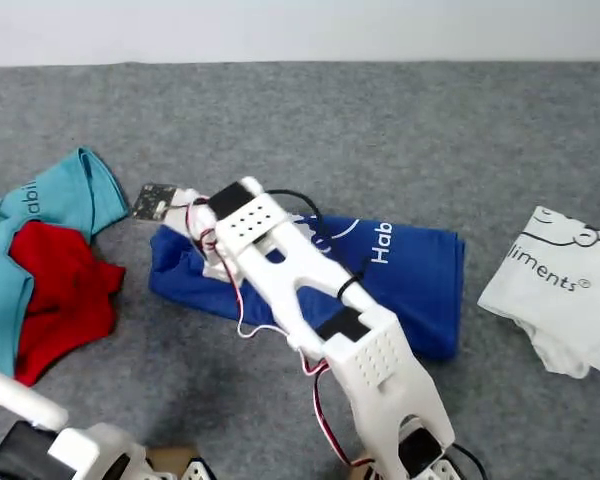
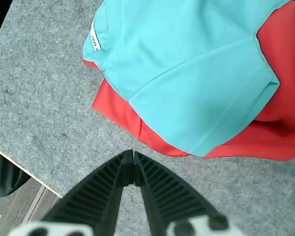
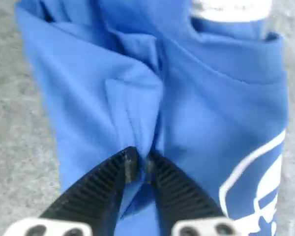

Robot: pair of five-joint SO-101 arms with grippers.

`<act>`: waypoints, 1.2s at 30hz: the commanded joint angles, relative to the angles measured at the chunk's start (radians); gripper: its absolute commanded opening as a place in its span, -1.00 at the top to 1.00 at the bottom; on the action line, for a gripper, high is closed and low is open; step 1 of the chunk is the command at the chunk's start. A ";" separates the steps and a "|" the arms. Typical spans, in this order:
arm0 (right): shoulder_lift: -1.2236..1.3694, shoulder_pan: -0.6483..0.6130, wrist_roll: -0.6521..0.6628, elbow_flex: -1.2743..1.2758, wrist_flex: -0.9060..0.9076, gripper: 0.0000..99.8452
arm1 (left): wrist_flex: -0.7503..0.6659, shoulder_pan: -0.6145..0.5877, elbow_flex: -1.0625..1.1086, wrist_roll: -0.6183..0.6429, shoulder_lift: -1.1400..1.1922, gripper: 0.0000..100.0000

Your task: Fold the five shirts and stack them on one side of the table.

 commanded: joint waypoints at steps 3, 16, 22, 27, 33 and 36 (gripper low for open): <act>-0.015 0.096 -0.117 -0.058 -0.013 0.58 | 0.012 -0.002 -0.002 -0.008 -0.043 0.99; -0.154 0.025 -0.123 -0.195 0.206 0.91 | 0.014 0.005 -0.002 -0.006 -0.043 0.99; -0.142 -0.091 -0.123 -0.206 0.246 0.98 | 0.014 0.006 -0.002 -0.003 -0.043 0.99; -0.039 -0.136 -0.117 -0.210 0.213 0.98 | 0.020 0.006 -0.002 -0.003 -0.044 0.99; 0.073 0.001 -0.097 -0.210 0.053 0.98 | 0.020 -0.002 -0.002 -0.003 -0.044 0.99; 0.111 0.054 -0.035 -0.210 -0.012 0.98 | 0.020 -0.002 -0.002 -0.003 -0.044 0.99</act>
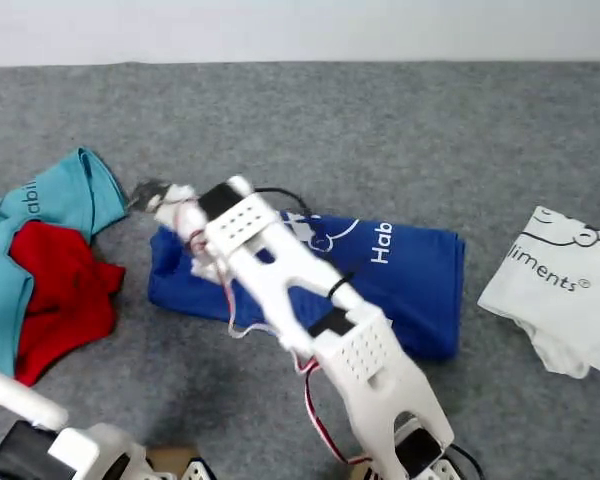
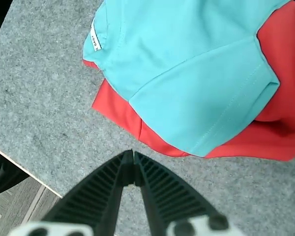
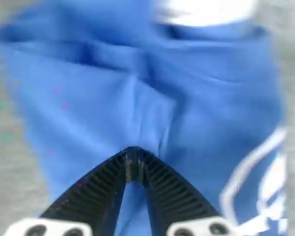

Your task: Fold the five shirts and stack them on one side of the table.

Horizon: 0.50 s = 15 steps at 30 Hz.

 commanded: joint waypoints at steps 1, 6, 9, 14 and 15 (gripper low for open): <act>0.012 0.065 0.054 -0.049 -0.071 0.98 | 0.020 -0.002 -0.002 -0.003 -0.044 0.99; 0.022 0.085 0.054 -0.049 -0.077 0.98 | 0.020 0.005 -0.002 -0.003 -0.044 0.99; -0.027 0.062 0.051 -0.051 -0.033 0.98 | 0.020 0.005 -0.002 -0.003 -0.044 0.99; -0.113 0.015 0.049 -0.051 0.050 0.98 | 0.020 0.006 -0.004 -0.003 -0.044 0.99; -0.119 0.005 0.049 -0.051 0.064 0.98 | 0.020 0.006 -0.004 -0.003 -0.044 0.99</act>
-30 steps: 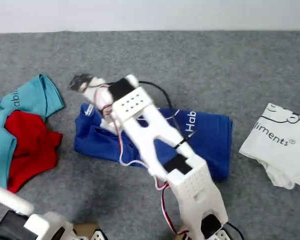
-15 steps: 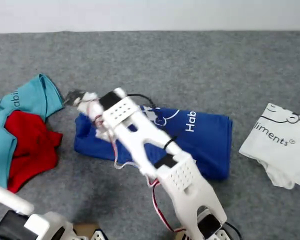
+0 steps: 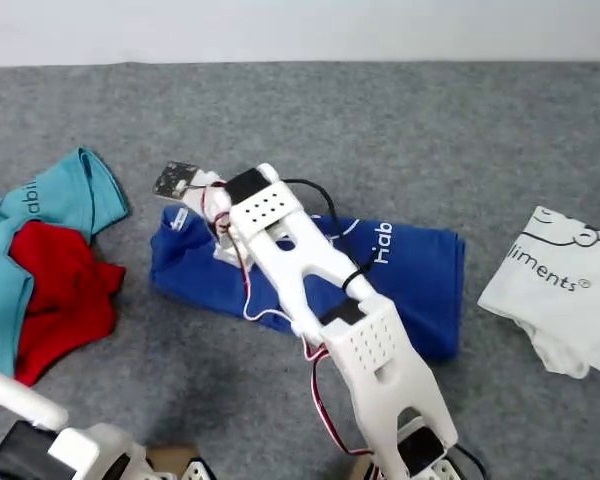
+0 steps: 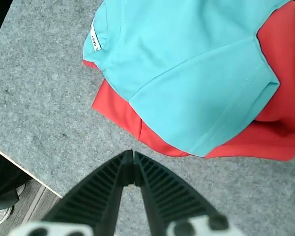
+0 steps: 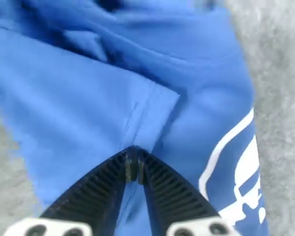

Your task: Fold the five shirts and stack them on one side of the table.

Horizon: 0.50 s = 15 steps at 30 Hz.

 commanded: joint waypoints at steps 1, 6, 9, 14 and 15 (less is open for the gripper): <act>-0.097 -0.033 0.003 -0.049 0.048 0.98 | 0.020 0.006 -0.004 -0.003 -0.044 0.99; -0.019 -0.033 -0.028 -0.049 0.031 0.98 | 0.020 0.017 -0.004 -0.003 -0.044 0.99; 0.031 -0.028 -0.028 -0.052 0.015 0.98 | 0.020 0.031 -0.005 -0.003 -0.044 0.99; -0.031 -0.028 -0.031 -0.169 0.084 0.98 | 0.020 0.049 -0.008 -0.008 -0.074 0.99; -0.044 -0.027 -0.031 -0.203 0.099 0.98 | 0.020 0.057 -0.007 -0.008 -0.095 0.99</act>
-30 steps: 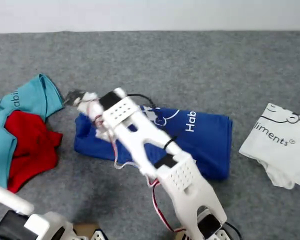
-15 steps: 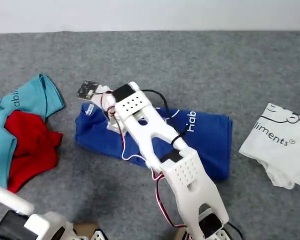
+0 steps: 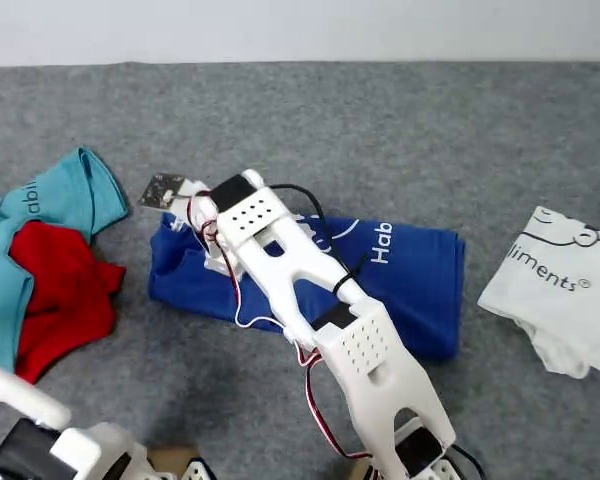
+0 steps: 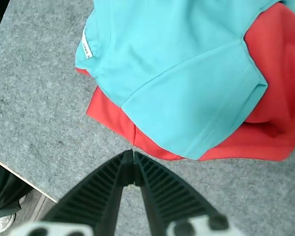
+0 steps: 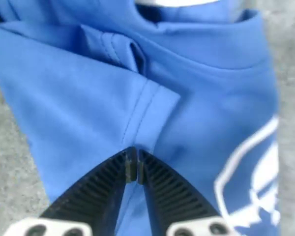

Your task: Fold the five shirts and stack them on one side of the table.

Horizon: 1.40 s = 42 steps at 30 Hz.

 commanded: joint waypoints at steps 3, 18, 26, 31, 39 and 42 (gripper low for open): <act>-0.102 0.010 -0.009 -0.199 0.044 0.98 | 0.020 0.081 0.022 -0.008 -0.149 0.99; 0.225 -0.030 0.048 -0.256 -0.486 0.98 | 0.014 0.166 0.160 -0.008 -0.358 0.99; 0.344 -0.018 0.133 -0.342 -0.542 0.98 | 0.014 0.137 0.193 -0.008 -0.364 0.99; 0.340 -0.010 0.137 -0.554 -0.395 0.98 | 0.014 0.140 0.199 -0.008 -0.364 0.99; 0.349 -0.044 0.132 -0.752 -0.194 0.98 | 0.014 0.141 0.199 -0.008 -0.364 0.99; 0.377 -0.065 0.130 -0.698 -0.216 0.98 | 0.014 0.141 0.199 -0.008 -0.361 0.99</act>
